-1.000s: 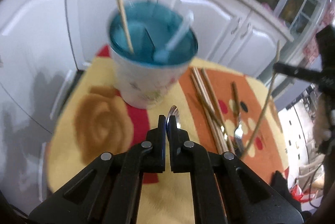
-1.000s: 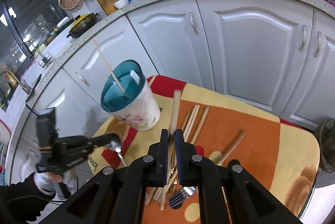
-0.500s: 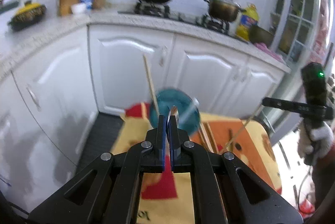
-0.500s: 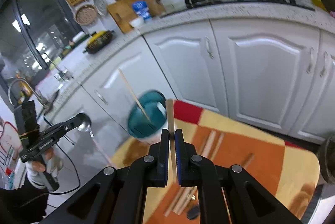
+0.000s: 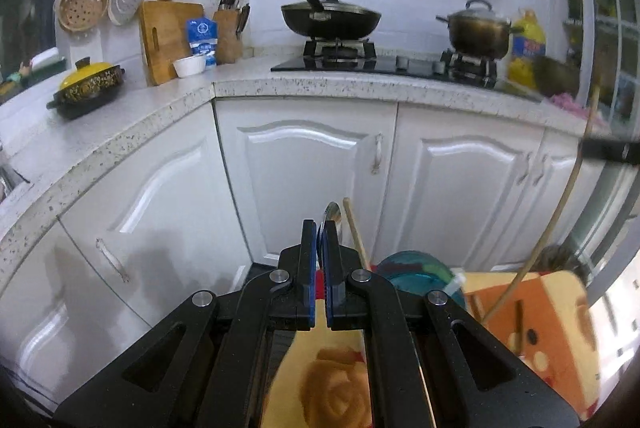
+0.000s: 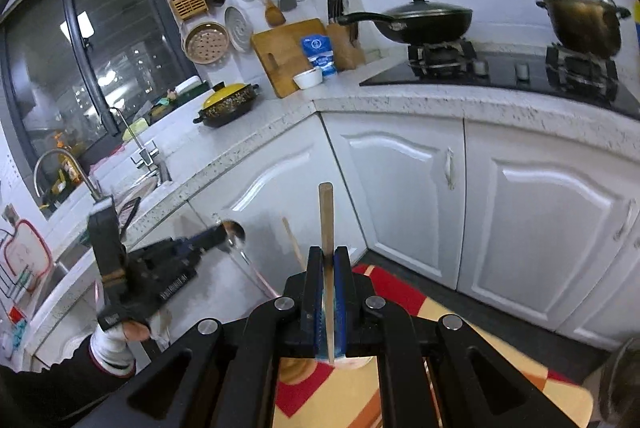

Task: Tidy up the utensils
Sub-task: 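Lower the steel spoon into the teal-lidded cup with the left tool while the right tool drops the chopstick in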

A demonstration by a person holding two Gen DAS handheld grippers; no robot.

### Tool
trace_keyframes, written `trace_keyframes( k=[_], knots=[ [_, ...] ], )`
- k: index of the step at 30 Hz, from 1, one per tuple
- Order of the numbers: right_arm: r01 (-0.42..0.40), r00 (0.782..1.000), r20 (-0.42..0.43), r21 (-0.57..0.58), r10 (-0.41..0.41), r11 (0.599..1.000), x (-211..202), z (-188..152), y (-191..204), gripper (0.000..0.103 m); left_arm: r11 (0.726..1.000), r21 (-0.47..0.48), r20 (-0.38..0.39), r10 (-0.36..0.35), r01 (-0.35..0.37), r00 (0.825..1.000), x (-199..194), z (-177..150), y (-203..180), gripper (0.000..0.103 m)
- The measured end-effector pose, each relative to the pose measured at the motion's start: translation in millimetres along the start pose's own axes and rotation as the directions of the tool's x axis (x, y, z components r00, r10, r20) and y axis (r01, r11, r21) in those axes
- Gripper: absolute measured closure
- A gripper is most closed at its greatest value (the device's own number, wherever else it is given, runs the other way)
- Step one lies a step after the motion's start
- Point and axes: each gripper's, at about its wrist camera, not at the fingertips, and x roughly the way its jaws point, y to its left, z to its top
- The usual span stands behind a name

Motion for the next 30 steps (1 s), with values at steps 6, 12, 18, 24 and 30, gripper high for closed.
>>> trace_keyframes(
  k=[6, 12, 18, 24, 30],
  knots=[
    [0.05, 0.999, -0.002, -0.022, -0.05, 0.998, 31.6, 5.8, 2.6, 0.098, 0.995, 0.074, -0.023, 0.069, -0.067, 0.997, 28.1, -10.8, -13.6, 0.102],
    [0.068, 0.995, -0.08, 0.003, -0.068, 0.998, 78.9, -10.8, -12.8, 0.098, 0.992, 0.109, -0.067, 0.076, -0.069, 0.995, 47.7, -24.5, -25.1, 0.102],
    [0.066, 0.982, -0.178, 0.035, -0.059, 0.997, 113.0, -33.8, -26.2, 0.098, 0.993, 0.108, -0.107, 0.057, -0.045, 0.993, 60.3, -35.2, -33.7, 0.102],
    [0.059, 0.977, -0.208, 0.114, -0.034, 0.992, 112.7, -45.8, -42.0, 0.092, 0.998, 0.057, -0.152, 0.005, 0.003, 0.988, 69.0, -39.8, -33.4, 0.101],
    [0.062, 0.974, -0.224, 0.121, -0.034, 0.991, 106.2, -60.8, -40.5, 0.077, 0.999, 0.005, -0.167, -0.053, 0.054, 0.985, 63.6, -41.5, -33.3, 0.076]
  ],
)
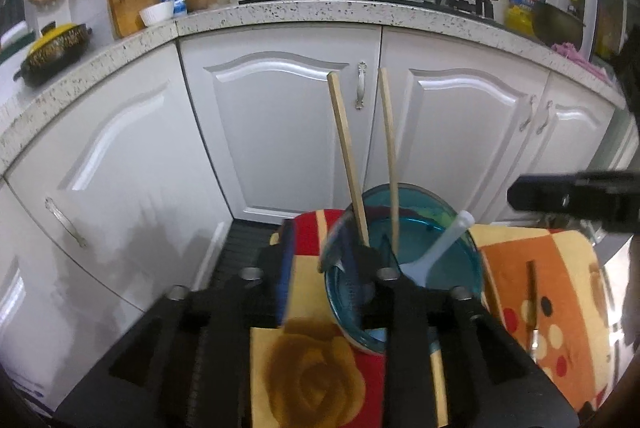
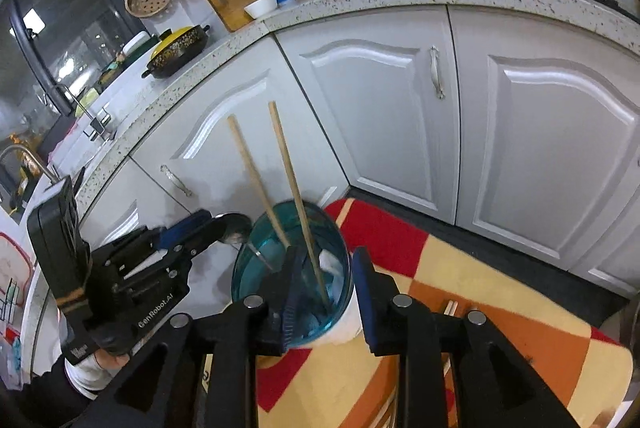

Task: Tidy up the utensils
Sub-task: 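Lower the steel spoon into the teal-lidded cup with the left tool while the right tool drops the chopstick in, then open and withdraw both tools from the cup back over the cloth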

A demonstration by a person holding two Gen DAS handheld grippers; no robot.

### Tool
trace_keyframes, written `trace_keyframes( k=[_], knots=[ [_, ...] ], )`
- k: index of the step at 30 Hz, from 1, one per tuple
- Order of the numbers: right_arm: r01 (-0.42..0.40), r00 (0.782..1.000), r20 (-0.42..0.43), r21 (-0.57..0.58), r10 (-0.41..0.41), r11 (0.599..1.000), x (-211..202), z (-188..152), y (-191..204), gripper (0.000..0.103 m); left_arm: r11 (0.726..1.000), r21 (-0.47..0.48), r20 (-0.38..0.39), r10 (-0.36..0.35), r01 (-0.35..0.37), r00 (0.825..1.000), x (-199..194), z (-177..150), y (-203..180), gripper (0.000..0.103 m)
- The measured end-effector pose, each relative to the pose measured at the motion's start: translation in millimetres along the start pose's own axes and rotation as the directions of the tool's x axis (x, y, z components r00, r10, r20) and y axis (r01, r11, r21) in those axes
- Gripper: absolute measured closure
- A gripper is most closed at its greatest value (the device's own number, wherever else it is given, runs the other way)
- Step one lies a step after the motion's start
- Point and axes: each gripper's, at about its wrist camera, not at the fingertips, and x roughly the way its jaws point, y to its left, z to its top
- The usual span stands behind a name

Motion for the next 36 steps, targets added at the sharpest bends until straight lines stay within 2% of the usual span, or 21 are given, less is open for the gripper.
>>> trace_keyframes(
  k=[8, 23, 36],
  knots=[
    [0.032, 0.999, -0.021, 0.0, -0.032, 0.999, -3.0, -19.3, -0.2, 0.072, 0.996, -0.076, 0.024, -0.038, 0.04, 0.999, -24.8, -3.1, 9.0, 0.067],
    [0.078, 0.996, -0.048, 0.018, -0.077, 0.997, -13.0, -52.2, -0.9, 0.065, 0.991, -0.118, -0.014, -0.058, 0.056, 0.998, -42.6, -35.6, -5.3, 0.065],
    [0.119, 0.992, -0.042, 0.038, -0.118, 0.992, -25.7, -79.4, -7.4, 0.061, 0.992, -0.108, -0.024, -0.07, 0.067, 0.997, -50.4, -51.9, -19.6, 0.064]
  ],
)
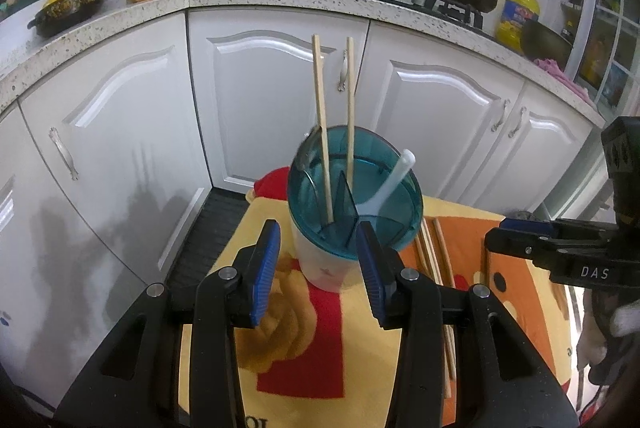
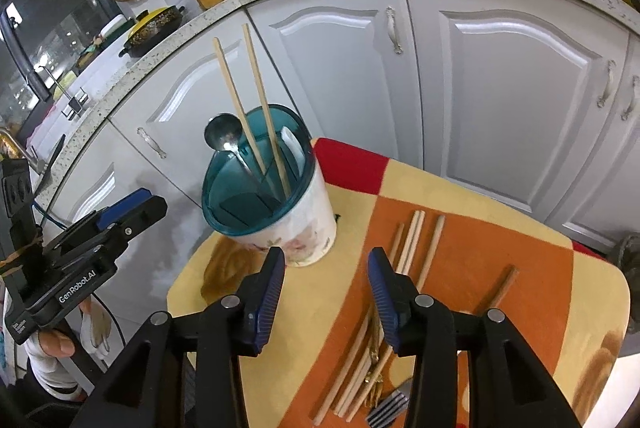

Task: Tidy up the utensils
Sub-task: 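Open and withdraw both tools from the cup back over the cloth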

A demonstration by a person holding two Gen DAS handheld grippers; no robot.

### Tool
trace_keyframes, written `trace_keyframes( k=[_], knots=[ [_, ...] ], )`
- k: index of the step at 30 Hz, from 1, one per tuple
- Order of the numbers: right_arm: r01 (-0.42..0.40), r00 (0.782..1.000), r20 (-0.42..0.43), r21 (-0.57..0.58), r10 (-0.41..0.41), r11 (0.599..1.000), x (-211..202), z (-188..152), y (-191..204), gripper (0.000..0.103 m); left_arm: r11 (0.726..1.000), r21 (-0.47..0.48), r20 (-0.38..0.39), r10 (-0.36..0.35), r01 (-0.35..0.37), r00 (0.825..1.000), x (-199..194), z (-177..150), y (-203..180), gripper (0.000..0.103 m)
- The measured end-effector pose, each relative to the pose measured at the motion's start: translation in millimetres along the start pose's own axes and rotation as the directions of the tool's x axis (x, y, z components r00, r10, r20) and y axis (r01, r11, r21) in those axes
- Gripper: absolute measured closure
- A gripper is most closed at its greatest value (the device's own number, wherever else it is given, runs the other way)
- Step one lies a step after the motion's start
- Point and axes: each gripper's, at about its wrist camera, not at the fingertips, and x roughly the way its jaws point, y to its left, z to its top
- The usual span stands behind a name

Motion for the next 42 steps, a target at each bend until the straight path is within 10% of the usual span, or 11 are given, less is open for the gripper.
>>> trace_keyframes(
  k=[26, 42],
  knots=[
    [0.098, 0.994, -0.06, 0.105, -0.092, 0.99, -11.5, -54.9, -54.3, 0.055, 0.994, -0.007, -0.117, -0.105, 0.105, 0.988, 14.7, -40.9, -27.2, 0.06],
    [0.173, 0.977, -0.166, 0.255, -0.133, 0.951, 10.3, -92.0, -123.7, 0.055, 0.977, -0.033, -0.299, -0.209, 0.208, 0.931, 64.3, -75.0, -52.8, 0.059]
  ],
)
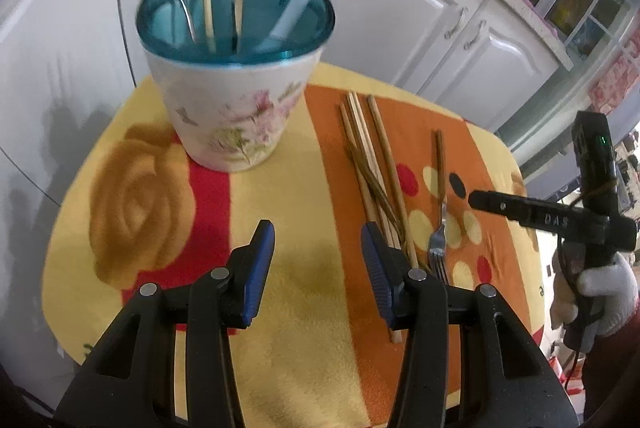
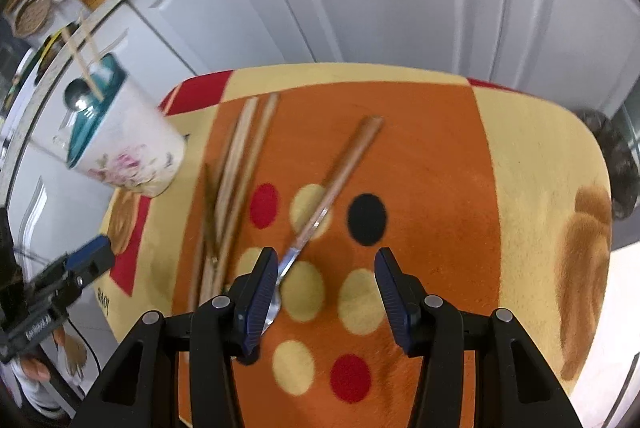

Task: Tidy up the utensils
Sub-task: 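Grasp a dark wooden chopstick with the left tool while the right tool grasps another chopstick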

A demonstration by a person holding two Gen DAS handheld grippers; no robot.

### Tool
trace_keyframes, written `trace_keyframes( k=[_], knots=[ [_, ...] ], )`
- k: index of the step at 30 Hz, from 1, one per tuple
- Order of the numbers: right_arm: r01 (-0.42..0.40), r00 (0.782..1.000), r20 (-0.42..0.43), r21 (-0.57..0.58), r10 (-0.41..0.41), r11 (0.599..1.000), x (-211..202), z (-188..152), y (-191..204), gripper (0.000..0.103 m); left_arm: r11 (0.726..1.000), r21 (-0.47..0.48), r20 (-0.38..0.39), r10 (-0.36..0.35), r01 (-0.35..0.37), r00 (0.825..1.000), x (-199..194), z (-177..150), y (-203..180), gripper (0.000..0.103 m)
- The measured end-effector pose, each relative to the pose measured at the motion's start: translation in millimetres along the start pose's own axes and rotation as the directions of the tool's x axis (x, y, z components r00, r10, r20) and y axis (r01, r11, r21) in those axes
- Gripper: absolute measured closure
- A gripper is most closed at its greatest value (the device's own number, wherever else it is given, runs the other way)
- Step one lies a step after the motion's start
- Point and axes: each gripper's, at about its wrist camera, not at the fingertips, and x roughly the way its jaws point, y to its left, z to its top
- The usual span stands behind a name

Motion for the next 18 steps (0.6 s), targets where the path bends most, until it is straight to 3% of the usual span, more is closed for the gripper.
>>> trace_keyframes(
  k=[8, 15, 18],
  knots=[
    [-0.025, 1.0, 0.013, 0.006, 0.025, 1.0, 8.3, 14.5, 7.3, 0.055, 1.0, -0.012, -0.039, -0.005, 0.005, 0.999, 16.7, -2.9, -0.4, 0.059],
    [-0.029, 1.0, 0.007, -0.131, 0.03, 0.991, 30.4, 37.4, 56.6, 0.055, 1.0, -0.014, -0.051, -0.004, 0.003, 0.999, 25.4, -3.7, 1.8, 0.059],
    [-0.007, 1.0, -0.012, -0.166, 0.005, 0.986, 48.3, 47.9, 67.6, 0.065, 1.0, -0.018, -0.061, -0.004, 0.003, 0.998, 28.9, -3.0, 3.3, 0.059]
  ],
)
